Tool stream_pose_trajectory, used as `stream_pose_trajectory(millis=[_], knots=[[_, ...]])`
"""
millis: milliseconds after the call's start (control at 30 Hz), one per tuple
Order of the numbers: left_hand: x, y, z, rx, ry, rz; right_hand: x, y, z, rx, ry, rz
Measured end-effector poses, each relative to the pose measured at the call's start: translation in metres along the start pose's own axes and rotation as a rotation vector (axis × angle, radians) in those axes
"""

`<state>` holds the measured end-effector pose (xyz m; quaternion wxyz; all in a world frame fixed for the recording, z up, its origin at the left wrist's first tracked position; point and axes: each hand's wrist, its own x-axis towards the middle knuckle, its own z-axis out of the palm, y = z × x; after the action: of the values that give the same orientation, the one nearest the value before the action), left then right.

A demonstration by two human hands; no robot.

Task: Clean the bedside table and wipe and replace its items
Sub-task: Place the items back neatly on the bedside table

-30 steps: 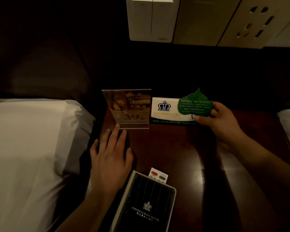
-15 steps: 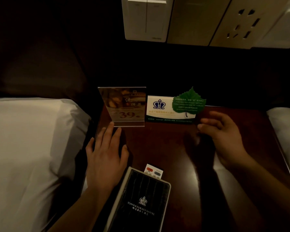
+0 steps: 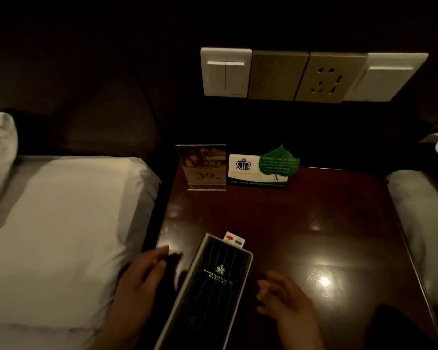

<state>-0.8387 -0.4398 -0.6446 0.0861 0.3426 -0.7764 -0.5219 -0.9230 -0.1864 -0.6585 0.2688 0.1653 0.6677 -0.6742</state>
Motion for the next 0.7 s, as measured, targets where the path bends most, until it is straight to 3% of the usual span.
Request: stream_pose_trajectory(millis=[167,367,533,700], knots=[[-0.068,0.002,0.006,-0.099,-0.105,-0.184,-0.019,0.020,0.011,-0.015,-0.063,0.081],[-0.100,0.027,0.034,-0.281,0.027,-0.226,-0.038,0.023,0.011,-0.129,-0.132,0.039],[-0.122,0.018,0.034,-0.260,0.057,-0.139,-0.052,0.027,0.012,-0.374,-0.175,-0.131],[-0.108,-0.008,0.015,-0.034,-0.014,-0.004,-0.055,0.030,0.028,-0.489,-0.204,-0.172]])
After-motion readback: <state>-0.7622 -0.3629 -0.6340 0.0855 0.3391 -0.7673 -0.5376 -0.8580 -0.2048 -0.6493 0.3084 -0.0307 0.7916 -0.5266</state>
